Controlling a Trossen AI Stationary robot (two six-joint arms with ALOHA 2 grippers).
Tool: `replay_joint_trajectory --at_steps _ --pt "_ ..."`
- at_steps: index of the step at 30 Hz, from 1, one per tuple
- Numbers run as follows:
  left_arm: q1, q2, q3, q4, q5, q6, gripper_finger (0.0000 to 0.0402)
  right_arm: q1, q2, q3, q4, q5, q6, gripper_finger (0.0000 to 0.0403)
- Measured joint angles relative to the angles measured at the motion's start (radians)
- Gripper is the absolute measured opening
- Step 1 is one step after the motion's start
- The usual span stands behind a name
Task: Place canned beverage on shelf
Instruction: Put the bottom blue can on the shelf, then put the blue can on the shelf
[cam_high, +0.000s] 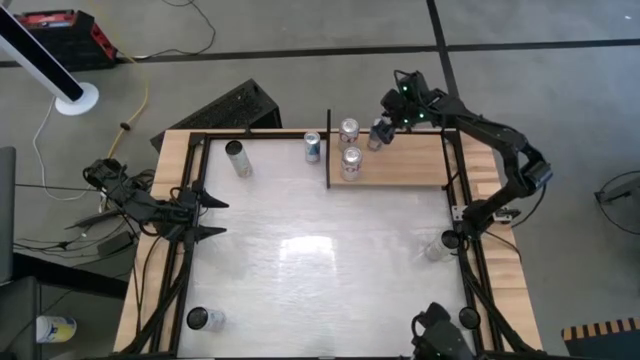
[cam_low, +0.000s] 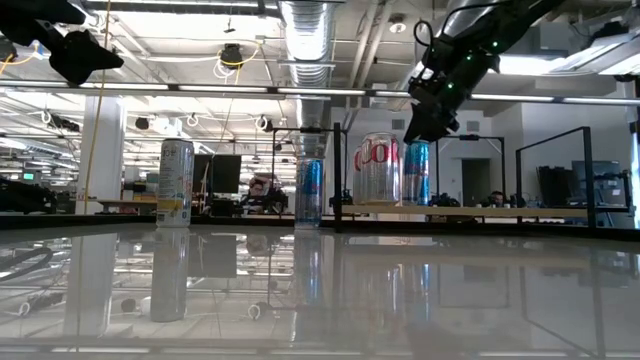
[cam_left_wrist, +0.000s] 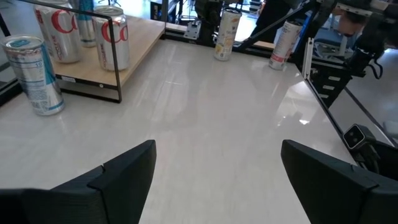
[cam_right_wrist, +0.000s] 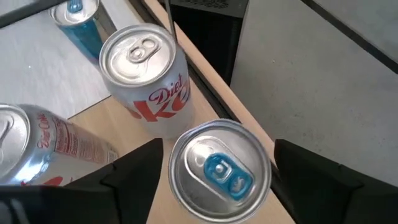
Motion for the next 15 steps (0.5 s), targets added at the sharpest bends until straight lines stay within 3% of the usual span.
replay_joint_trajectory --at_steps 7,15 --pt "0.000 0.000 0.000 0.000 0.000 0.000 0.0330 0.006 -0.045 0.073 0.003 0.004 0.031 0.0336" --pt "0.000 0.000 0.000 0.000 0.000 0.000 0.0330 0.076 -0.200 0.103 0.002 0.003 0.086 0.0336"
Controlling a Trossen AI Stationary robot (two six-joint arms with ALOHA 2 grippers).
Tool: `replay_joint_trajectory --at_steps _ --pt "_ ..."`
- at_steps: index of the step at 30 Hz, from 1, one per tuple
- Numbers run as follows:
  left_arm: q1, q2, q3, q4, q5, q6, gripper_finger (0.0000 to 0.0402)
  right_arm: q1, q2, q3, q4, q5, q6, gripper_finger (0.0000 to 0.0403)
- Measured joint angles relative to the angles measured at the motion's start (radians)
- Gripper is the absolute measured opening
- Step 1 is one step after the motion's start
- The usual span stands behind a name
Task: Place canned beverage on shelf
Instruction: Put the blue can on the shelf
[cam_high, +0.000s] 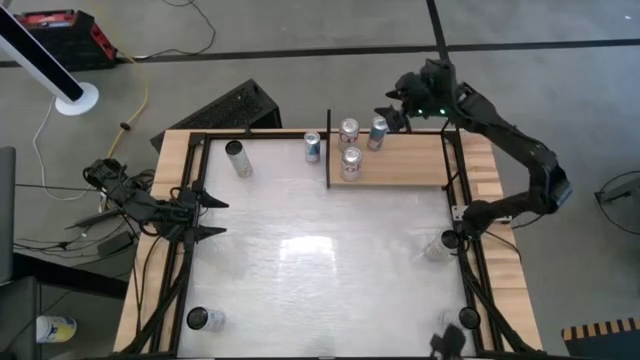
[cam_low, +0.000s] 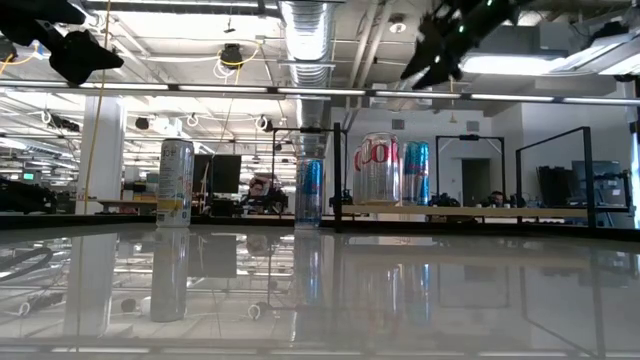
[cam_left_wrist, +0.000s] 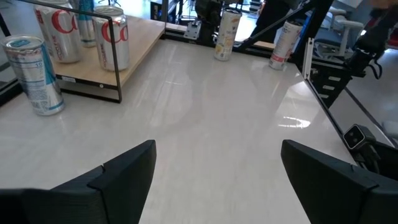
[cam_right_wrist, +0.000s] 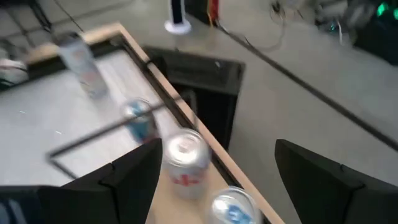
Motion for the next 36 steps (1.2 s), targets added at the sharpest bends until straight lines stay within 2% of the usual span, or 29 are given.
replay_joint_trajectory --at_steps 6,10,13,16,24,27,33,36 --pt "0.000 0.000 0.000 0.000 0.000 0.000 0.0330 0.174 -0.094 0.000 -0.047 0.000 0.029 0.0336" --pt "0.000 0.000 0.000 0.000 0.000 -0.001 0.0330 0.353 -0.112 0.000 -0.075 0.006 0.075 0.0336" --pt "0.000 0.000 0.000 0.000 0.000 -0.002 0.0330 0.511 -0.112 0.000 -0.113 0.056 0.109 0.0336" --pt "0.000 0.000 0.000 0.000 0.000 -0.002 0.0330 0.687 -0.101 -0.002 -0.139 0.167 0.147 0.0336" --pt "0.000 0.000 0.000 0.000 0.012 -0.005 0.0330 1.150 -0.100 -0.135 -0.100 0.585 0.320 0.0332" --pt "0.000 0.000 0.000 0.000 0.012 -0.005 0.0330 1.289 -0.100 -0.220 0.009 0.699 0.397 0.0328" --pt "0.000 0.000 0.000 0.001 0.008 -0.005 0.0330 1.498 -0.100 -0.413 0.313 0.832 0.467 0.0327" --pt "0.000 0.006 0.000 0.031 -0.060 -0.005 0.0330 1.562 -0.100 -0.491 0.416 0.887 0.483 0.0327"
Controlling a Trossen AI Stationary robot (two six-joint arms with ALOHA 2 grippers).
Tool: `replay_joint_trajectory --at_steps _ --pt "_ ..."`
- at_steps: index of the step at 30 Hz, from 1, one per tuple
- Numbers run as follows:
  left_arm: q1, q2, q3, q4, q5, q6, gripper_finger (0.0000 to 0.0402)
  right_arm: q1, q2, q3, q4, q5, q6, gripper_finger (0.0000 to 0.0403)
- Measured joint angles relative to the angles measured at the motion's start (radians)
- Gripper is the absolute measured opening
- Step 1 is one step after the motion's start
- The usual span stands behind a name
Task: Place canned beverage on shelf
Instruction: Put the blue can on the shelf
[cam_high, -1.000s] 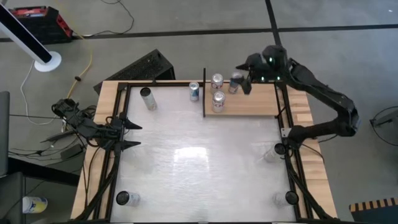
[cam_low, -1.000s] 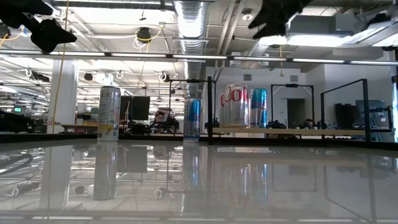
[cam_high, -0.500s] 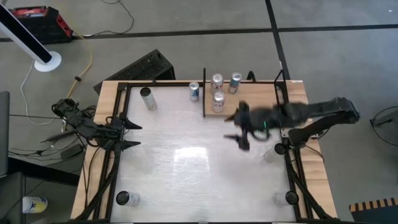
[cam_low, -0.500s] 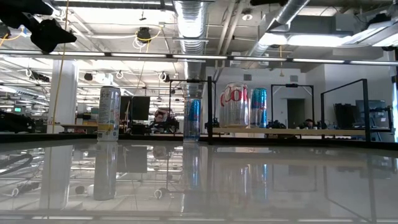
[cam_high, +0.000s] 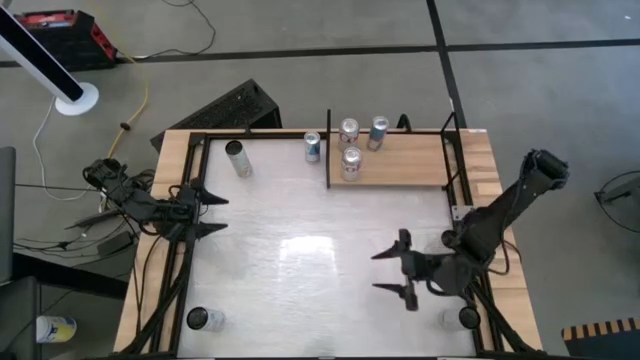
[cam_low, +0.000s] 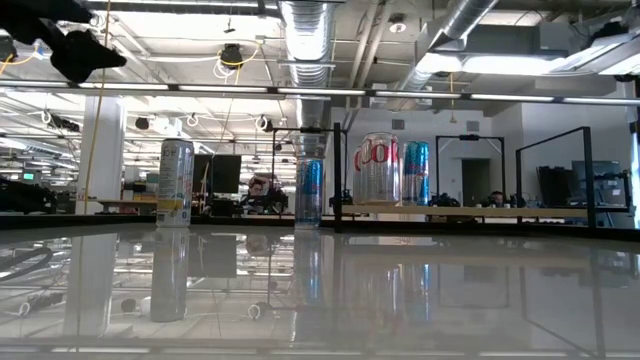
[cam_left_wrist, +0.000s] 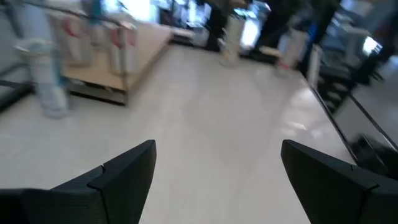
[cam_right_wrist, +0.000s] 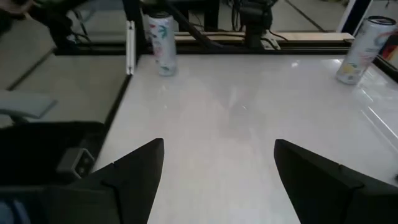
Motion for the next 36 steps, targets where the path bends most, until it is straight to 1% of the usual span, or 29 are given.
replay_joint_trajectory --at_steps 2,5,7,9,10,12,13,17,19,21,23,24,25,27,30,33,36 --pt "0.001 0.035 0.000 0.074 -0.062 0.036 0.0330 0.024 0.000 -0.033 0.039 0.034 0.027 0.0327" --pt "0.004 0.131 0.001 0.232 -0.073 0.166 0.0330 0.036 0.000 -0.050 0.039 0.081 0.067 0.0327" --pt "0.023 0.209 0.010 0.328 -0.108 0.253 0.0330 0.034 0.000 -0.059 0.051 0.104 0.078 0.0327" --pt "0.062 0.281 0.044 0.343 -0.153 0.302 0.0330 0.031 0.011 -0.065 0.066 0.130 0.074 0.0327" --pt "0.090 0.317 0.068 0.341 -0.160 0.313 0.0330 0.026 0.021 -0.066 0.076 0.138 0.065 0.0327" --pt "0.163 0.377 0.119 0.340 -0.141 0.326 0.0330 0.020 0.040 -0.073 0.091 0.138 0.047 0.0327" --pt "0.206 0.406 0.146 0.340 -0.112 0.329 0.0330 0.018 0.052 -0.073 0.096 0.138 0.047 0.0327" --pt "0.413 0.531 0.249 0.329 0.063 0.379 0.0330 -0.002 0.110 -0.073 0.102 0.136 0.045 0.0327" --pt "0.543 0.600 0.289 0.311 0.159 0.390 0.0330 -0.009 0.137 -0.073 0.104 0.135 0.044 0.0327" --pt "0.677 0.674 0.313 0.314 0.284 0.390 0.0330 -0.016 0.161 -0.073 0.109 0.135 0.044 0.0327" --pt "0.805 0.760 0.330 0.340 0.435 0.392 0.0330 -0.025 0.186 -0.073 0.108 0.135 0.043 0.0327" --pt "0.864 0.805 0.337 0.368 0.496 0.396 0.0330 -0.028 0.196 -0.073 0.107 0.135 0.044 0.0327" --pt "0.914 0.849 0.342 0.402 0.536 0.403 0.0330 -0.033 0.204 -0.073 0.108 0.135 0.042 0.0327" --pt "0.996 0.946 0.353 0.478 0.580 0.421 0.0330 -0.043 0.217 -0.073 0.110 0.135 0.040 0.0327" --pt "1.084 1.078 0.383 0.591 0.586 0.446 0.0330 -0.057 0.242 -0.073 0.112 0.135 0.040 0.0327" --pt "1.135 1.193 0.434 0.666 0.592 0.455 0.0330 -0.069 0.263 -0.073 0.110 0.134 0.016 0.0327" --pt "1.154 1.289 0.474 0.724 0.630 0.484 0.0330 -0.079 0.276 -0.072 0.115 0.131 0.002 0.0327"
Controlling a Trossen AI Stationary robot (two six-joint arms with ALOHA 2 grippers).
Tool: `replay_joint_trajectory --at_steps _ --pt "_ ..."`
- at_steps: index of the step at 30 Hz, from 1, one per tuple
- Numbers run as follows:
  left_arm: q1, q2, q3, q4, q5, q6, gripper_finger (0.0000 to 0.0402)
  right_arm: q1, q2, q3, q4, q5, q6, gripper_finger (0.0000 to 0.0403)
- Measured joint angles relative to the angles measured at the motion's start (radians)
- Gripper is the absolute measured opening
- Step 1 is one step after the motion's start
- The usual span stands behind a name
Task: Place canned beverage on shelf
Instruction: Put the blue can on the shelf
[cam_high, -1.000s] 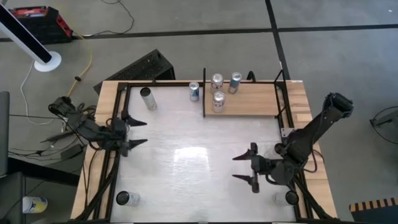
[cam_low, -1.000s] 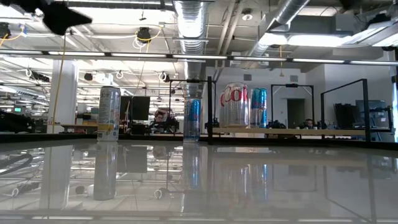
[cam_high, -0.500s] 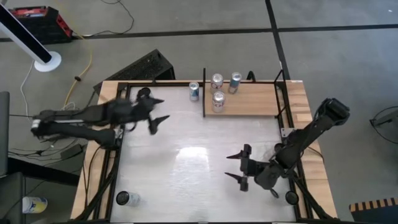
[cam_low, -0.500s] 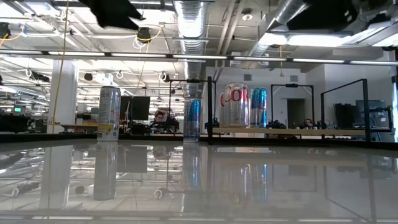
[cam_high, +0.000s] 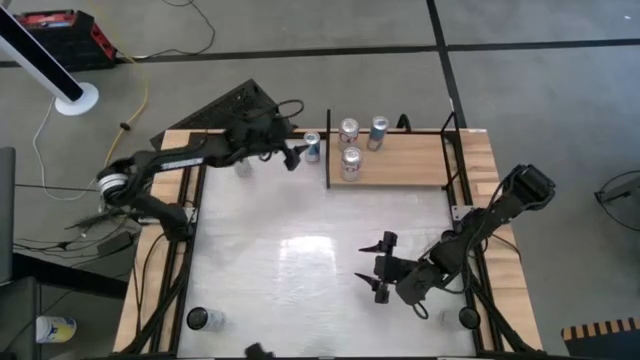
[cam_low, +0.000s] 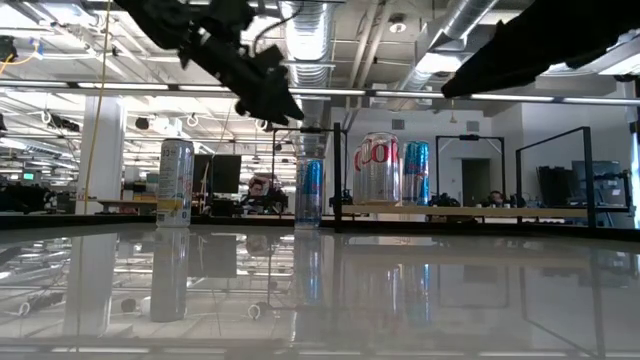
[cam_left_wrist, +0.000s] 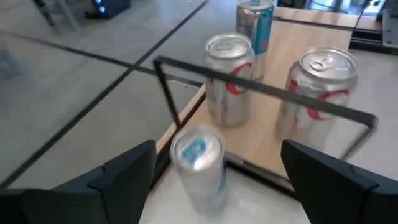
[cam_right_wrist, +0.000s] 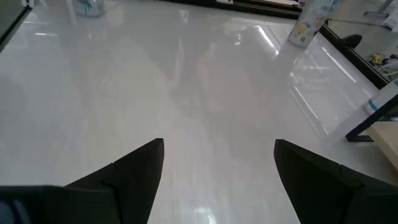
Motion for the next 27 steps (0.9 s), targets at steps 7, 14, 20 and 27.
replay_joint_trajectory --at_steps 7,14,20,27 --pt "0.001 0.175 0.101 0.078 0.020 0.044 0.0330 0.000 0.001 0.000 -0.008 -0.017 -0.003 0.0327" --pt "0.001 0.289 0.176 0.077 -0.049 0.056 0.0330 0.003 0.001 0.000 -0.012 -0.024 0.005 0.0327" --pt "0.003 0.305 0.177 0.042 -0.111 0.077 0.0330 0.003 0.001 -0.001 -0.013 -0.027 0.016 0.0327" --pt "0.004 0.305 0.173 0.010 -0.192 0.009 0.0330 0.003 0.001 -0.001 -0.006 -0.027 0.024 0.0327"
